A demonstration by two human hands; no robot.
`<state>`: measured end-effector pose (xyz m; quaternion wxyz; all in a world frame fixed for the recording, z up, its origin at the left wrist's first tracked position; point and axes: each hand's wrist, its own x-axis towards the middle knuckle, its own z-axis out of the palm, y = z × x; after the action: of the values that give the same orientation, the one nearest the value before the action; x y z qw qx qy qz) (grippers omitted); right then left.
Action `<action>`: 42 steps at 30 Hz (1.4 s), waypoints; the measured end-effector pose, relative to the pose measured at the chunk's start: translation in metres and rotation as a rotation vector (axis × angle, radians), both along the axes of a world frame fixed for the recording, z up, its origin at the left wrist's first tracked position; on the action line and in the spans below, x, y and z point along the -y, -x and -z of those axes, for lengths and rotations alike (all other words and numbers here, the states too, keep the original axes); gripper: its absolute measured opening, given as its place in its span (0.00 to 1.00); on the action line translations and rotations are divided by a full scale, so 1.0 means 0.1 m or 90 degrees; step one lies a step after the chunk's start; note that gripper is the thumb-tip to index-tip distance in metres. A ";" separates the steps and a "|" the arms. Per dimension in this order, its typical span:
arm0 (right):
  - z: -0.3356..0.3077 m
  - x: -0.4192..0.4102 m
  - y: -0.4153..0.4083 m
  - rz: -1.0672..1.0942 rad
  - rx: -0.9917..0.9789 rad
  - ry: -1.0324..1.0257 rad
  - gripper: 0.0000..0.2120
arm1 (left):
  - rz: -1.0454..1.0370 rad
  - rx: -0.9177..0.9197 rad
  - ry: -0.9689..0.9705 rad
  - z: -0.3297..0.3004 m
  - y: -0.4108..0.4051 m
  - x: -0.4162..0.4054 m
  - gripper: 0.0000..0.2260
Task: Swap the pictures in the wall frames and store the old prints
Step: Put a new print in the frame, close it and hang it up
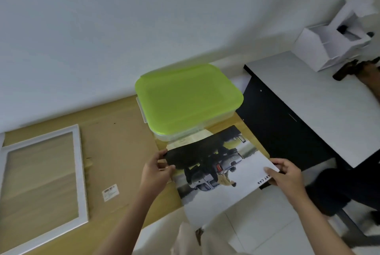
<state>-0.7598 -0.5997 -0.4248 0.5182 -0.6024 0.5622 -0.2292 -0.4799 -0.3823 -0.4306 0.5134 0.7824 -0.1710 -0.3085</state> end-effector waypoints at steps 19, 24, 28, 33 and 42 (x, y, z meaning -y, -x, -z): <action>0.29 0.46 -0.36 -0.123 -0.159 0.136 0.10 | 0.005 0.240 -0.187 0.16 -0.17 0.35 0.20; 0.34 0.44 -0.34 -0.122 -0.188 0.169 0.12 | 0.010 0.239 -0.200 0.22 -0.19 0.37 0.21; 0.36 0.44 -0.35 -0.126 -0.225 0.180 0.12 | 0.023 0.237 -0.209 0.22 -0.19 0.38 0.21; 0.28 0.27 -0.46 -0.103 -0.318 0.266 0.13 | -0.001 0.225 -0.140 0.10 -0.18 0.28 0.17; 0.15 -0.99 -1.58 -0.258 -0.119 0.344 0.08 | -0.049 0.264 -0.072 -0.12 -0.54 -0.83 0.16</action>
<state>-0.6021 -0.5002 -0.4402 0.3215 -0.8356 0.3949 -0.2060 -0.4258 -0.2989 -0.4186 0.4337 0.8627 -0.2252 -0.1297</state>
